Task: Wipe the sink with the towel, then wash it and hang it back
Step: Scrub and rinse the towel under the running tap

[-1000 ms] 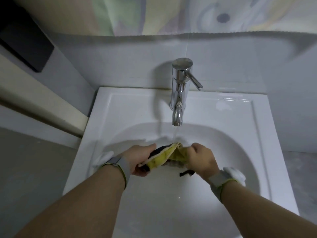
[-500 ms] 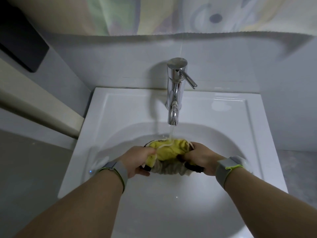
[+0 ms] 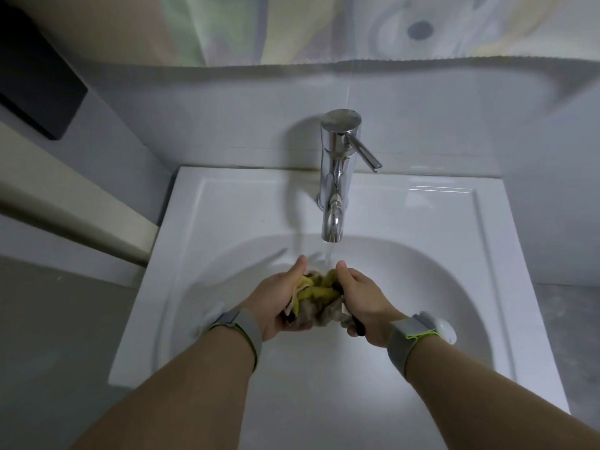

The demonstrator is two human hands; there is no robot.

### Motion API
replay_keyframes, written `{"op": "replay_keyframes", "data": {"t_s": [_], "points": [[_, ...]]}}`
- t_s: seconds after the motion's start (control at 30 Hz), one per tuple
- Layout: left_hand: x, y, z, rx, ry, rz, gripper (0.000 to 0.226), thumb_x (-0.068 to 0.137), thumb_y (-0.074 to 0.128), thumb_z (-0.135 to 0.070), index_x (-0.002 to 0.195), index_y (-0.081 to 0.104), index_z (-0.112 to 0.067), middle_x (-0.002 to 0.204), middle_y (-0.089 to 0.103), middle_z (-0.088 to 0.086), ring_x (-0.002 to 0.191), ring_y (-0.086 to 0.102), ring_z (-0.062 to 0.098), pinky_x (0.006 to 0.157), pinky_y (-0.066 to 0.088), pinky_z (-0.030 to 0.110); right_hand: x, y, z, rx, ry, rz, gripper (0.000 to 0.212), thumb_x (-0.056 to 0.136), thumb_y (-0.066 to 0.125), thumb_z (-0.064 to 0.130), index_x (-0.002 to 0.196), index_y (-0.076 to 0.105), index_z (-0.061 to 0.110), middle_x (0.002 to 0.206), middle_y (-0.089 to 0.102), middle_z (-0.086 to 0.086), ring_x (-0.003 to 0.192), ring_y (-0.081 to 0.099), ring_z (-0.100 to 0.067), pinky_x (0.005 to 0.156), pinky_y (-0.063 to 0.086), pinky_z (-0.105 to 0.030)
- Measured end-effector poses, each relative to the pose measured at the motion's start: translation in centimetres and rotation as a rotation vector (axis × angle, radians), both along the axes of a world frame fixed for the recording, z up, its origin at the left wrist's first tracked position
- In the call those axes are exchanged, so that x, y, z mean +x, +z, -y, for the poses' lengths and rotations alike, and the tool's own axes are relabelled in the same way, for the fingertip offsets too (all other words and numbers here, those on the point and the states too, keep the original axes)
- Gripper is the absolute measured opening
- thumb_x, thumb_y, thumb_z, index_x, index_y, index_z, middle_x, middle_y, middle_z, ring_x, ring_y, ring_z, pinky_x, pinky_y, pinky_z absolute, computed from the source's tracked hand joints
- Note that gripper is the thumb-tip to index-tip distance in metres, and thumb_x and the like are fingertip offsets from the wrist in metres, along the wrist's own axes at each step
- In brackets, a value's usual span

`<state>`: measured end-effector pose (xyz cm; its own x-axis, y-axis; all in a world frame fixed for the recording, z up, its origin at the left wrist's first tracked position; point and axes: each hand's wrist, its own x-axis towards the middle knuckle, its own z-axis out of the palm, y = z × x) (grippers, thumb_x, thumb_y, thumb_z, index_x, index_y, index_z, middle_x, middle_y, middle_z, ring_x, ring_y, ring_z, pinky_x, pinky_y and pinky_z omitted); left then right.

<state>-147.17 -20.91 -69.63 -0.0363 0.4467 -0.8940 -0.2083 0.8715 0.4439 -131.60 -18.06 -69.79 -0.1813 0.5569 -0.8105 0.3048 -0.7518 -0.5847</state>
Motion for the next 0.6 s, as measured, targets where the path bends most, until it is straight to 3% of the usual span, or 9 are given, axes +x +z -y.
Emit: {"op": "replay_keyframes", "data": {"t_s": [0.1, 0.23, 0.3, 0.37, 0.47, 0.53, 0.6], "points": [[1.2, -0.8, -0.8, -0.029, 0.056, -0.044, 0.066, 0.088, 0.041, -0.074, 0.097, 0.070, -0.016, 0.085, 0.072, 0.006, 0.071, 0.066, 0.023, 0.061, 0.056, 0.031, -2.0, 0.0, 1.1, 0.100, -0.033, 0.022, 0.051, 0.098, 0.032, 0.059, 0.097, 0.061, 0.017, 0.077, 0.060, -0.013, 0.046, 0.047, -0.021, 0.042, 0.034, -0.026], [2.3, -1.8, -1.2, -0.029, 0.122, -0.141, 0.057, 0.093, 0.042, -0.059, 0.094, 0.073, -0.012, 0.088, 0.076, 0.009, 0.087, 0.071, 0.029, 0.085, 0.058, 0.046, -3.7, -0.1, 2.8, 0.234, -0.002, 0.084, 0.045, 0.100, 0.033, 0.051, 0.093, 0.061, 0.017, 0.075, 0.069, -0.014, 0.045, 0.059, -0.019, 0.038, 0.038, -0.025], [2.4, -1.8, -1.2, -0.033, 0.153, -0.122, 0.044, 0.089, 0.050, -0.046, 0.084, 0.072, -0.008, 0.075, 0.073, 0.008, 0.077, 0.069, 0.029, 0.077, 0.058, 0.042, -4.1, -0.1, 3.1, 0.290, 0.009, 0.161, 0.043, 0.101, 0.032, 0.046, 0.094, 0.061, 0.015, 0.076, 0.068, -0.011, 0.050, 0.061, -0.017, 0.038, 0.041, -0.023], [2.6, -1.4, -1.3, -0.033, 0.146, -0.120, 0.031, 0.085, 0.055, -0.035, 0.072, 0.068, -0.010, 0.058, 0.064, 0.006, 0.061, 0.060, 0.029, 0.058, 0.050, 0.034, -4.2, 0.1, 2.9, 0.320, 0.009, 0.214, 0.042, 0.103, 0.031, 0.041, 0.094, 0.061, 0.013, 0.077, 0.068, -0.009, 0.054, 0.064, -0.016, 0.039, 0.045, -0.022], [2.7, -1.2, -1.7, -0.039, 0.103, -0.183, 0.023, 0.088, 0.053, -0.020, 0.073, 0.067, -0.008, 0.056, 0.056, 0.009, 0.052, 0.052, 0.028, 0.042, 0.040, 0.021, -4.5, -0.2, 1.7, 0.344, 0.103, 0.314, 0.040, 0.101, 0.032, 0.034, 0.099, 0.063, 0.009, 0.089, 0.070, -0.012, 0.074, 0.070, -0.027, 0.062, 0.060, -0.038], [2.8, -1.2, -1.8, -0.031, 0.022, -0.240, 0.023, 0.091, 0.049, -0.013, 0.078, 0.067, -0.008, 0.063, 0.059, 0.009, 0.065, 0.058, 0.033, 0.042, 0.043, 0.021, -4.7, -0.6, 1.1, 0.341, 0.183, 0.366, 0.038, 0.099, 0.035, 0.029, 0.105, 0.064, 0.005, 0.099, 0.070, -0.016, 0.087, 0.069, -0.036, 0.074, 0.059, -0.044], [2.5, -1.1, -1.4, -0.057, -0.055, -0.248, 0.022, 0.090, 0.047, -0.014, 0.080, 0.065, -0.006, 0.066, 0.061, 0.013, 0.065, 0.061, 0.034, 0.052, 0.052, 0.031, -4.6, -1.0, 0.8, 0.296, 0.187, 0.364, 0.040, 0.099, 0.034, 0.030, 0.105, 0.065, 0.005, 0.098, 0.069, -0.016, 0.083, 0.068, -0.037, 0.061, 0.057, -0.041]]}}
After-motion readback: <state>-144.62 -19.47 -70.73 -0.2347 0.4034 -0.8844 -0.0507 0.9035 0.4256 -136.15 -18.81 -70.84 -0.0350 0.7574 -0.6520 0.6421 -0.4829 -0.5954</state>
